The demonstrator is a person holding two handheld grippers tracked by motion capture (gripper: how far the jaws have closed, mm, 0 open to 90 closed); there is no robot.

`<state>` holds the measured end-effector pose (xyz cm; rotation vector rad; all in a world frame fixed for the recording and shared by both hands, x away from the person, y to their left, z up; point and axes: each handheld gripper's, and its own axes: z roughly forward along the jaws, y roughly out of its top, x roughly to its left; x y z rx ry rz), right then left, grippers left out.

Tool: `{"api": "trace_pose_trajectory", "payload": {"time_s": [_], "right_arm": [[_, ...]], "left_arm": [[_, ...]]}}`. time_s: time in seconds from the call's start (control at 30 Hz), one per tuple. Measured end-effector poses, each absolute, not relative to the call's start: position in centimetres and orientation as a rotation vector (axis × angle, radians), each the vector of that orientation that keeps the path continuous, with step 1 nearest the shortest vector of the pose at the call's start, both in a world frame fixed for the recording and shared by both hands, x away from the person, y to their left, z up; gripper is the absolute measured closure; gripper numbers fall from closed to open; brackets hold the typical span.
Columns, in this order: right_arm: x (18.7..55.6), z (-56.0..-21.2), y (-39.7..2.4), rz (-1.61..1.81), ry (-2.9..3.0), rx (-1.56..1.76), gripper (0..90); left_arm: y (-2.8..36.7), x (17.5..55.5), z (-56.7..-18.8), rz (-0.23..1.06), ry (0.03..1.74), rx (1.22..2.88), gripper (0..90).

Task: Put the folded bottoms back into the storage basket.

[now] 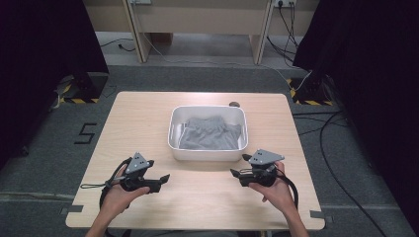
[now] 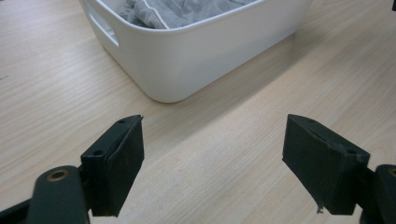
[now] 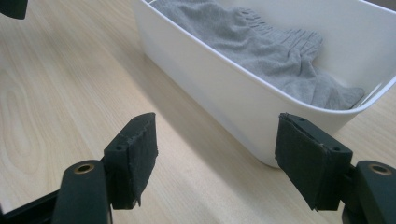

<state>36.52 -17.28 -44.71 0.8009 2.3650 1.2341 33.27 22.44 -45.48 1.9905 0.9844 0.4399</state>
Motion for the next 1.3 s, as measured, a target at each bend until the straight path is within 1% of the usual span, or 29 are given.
{"api": "trace_pose_trajectory", "payload": {"time_s": [0.27, 0.57, 0.83, 1.07, 1.3], "right_arm": [[35.9, -45.6, -17.6, 1.225, 2.369, 0.805, 30.7], [35.2, -46.9, -18.0, 1.221, 2.376, 0.824, 30.1], [34.6, -48.3, -17.7, 1.211, 2.423, 0.826, 21.0], [34.4, -49.3, -17.9, 1.169, 2.443, 0.858, 21.1], [33.9, -50.4, -18.4, 1.112, 2.462, 0.885, 21.6]], "left_arm": [[22.5, 33.0, -46.5, 0.44, 0.986, 1.998, 19.9], [22.6, 32.5, -48.8, 0.416, 1.003, 2.027, 19.7], [22.8, 32.0, -50.5, 0.382, 1.025, 2.061, 19.5], [23.4, 31.6, -51.5, 0.364, 1.057, 2.061, 19.3], [23.9, 31.1, -51.9, 0.383, 1.062, 2.079, 18.5]]}}
